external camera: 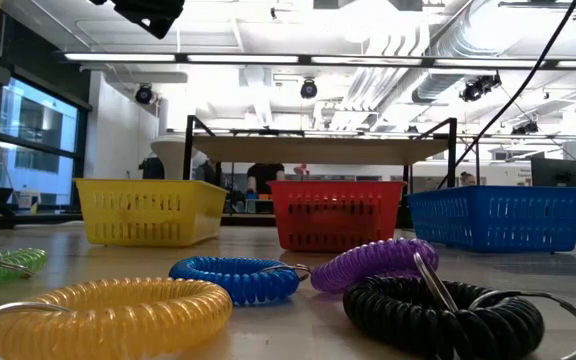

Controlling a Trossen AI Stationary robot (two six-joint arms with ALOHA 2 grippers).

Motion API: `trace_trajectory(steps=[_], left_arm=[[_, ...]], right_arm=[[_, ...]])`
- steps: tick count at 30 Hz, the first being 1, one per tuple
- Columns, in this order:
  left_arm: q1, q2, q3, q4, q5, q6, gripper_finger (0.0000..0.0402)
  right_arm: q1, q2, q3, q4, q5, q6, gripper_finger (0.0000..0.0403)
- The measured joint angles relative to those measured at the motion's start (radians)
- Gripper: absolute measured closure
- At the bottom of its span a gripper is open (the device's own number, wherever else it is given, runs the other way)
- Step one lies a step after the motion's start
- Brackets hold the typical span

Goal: Pick & Place Office Desk Supplies
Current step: Put the violet spiral keychain into the blue bin

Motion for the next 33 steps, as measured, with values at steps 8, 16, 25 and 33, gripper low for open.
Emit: trace_trajectory(steps=[8,16,25,33], left_arm=[[0.0,0.0,0.0,0.001,0.0,0.0,0.0347],[0.0,0.0,0.0,0.006,0.0,0.0,0.0347],[0.0,0.0,0.0,0.007,0.0,0.0,0.0347],[0.0,0.0,0.0,0.006,0.0,0.0,0.0347]], right_arm=[[0.022,0.073,0.0,0.007,-0.002,-0.041,0.0371],[0.042,0.146,0.0,0.026,-0.068,-0.025,0.0371],[0.053,0.172,0.0,0.056,-0.062,-0.004,0.0371],[0.053,0.189,0.0,0.049,-0.084,0.019,0.0333]])
